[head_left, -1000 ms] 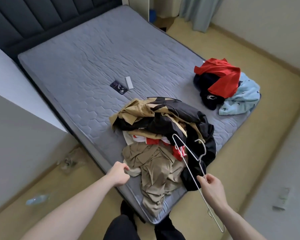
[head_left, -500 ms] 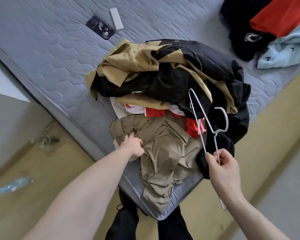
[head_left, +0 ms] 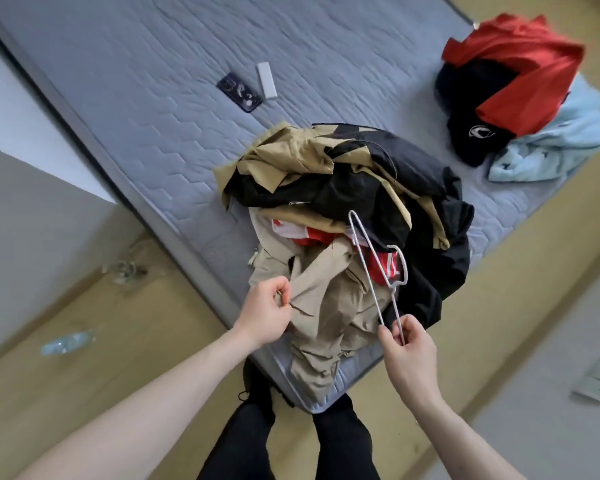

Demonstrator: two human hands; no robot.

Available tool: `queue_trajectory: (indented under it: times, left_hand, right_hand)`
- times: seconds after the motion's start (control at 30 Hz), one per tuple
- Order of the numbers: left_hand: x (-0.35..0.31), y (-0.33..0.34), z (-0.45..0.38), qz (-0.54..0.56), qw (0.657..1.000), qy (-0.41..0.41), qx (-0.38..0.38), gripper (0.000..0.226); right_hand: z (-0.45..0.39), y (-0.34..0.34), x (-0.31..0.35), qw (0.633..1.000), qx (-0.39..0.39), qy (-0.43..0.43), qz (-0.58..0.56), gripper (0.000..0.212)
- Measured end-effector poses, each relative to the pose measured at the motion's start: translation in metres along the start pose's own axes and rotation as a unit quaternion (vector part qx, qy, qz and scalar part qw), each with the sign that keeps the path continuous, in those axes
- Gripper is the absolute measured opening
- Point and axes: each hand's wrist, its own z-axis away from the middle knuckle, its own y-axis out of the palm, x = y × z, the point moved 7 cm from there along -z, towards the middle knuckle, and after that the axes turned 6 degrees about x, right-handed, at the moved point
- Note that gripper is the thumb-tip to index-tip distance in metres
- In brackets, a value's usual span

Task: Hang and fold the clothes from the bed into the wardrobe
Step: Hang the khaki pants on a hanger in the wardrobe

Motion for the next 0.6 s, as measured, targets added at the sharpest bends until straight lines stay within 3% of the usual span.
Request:
queue_trajectory:
  times: [0.2, 0.3, 0.4, 0.6]
  left_hand:
    - [-0.112, -0.065, 0.125, 0.011, 0.995, 0.102, 0.008, 0.044]
    - [-0.150, -0.084, 0.188, 0.024, 0.993, 0.115, 0.000, 0.044]
    - [-0.177, -0.100, 0.242, 0.060, 0.991, 0.113, -0.047, 0.047]
    - [-0.231, -0.126, 0.336, 0.146, 0.961, 0.160, -0.170, 0.051]
  right_hand:
    - [0.059, -0.024, 0.063, 0.993, 0.068, -0.071, 0.059, 0.023]
    - [0.081, -0.033, 0.083, 0.980, 0.108, -0.112, 0.125, 0.036]
    - [0.091, -0.030, 0.095, 0.952, 0.175, -0.149, 0.204, 0.052]
    - [0.107, -0.015, 0.111, 0.877, 0.267, -0.244, 0.316, 0.061]
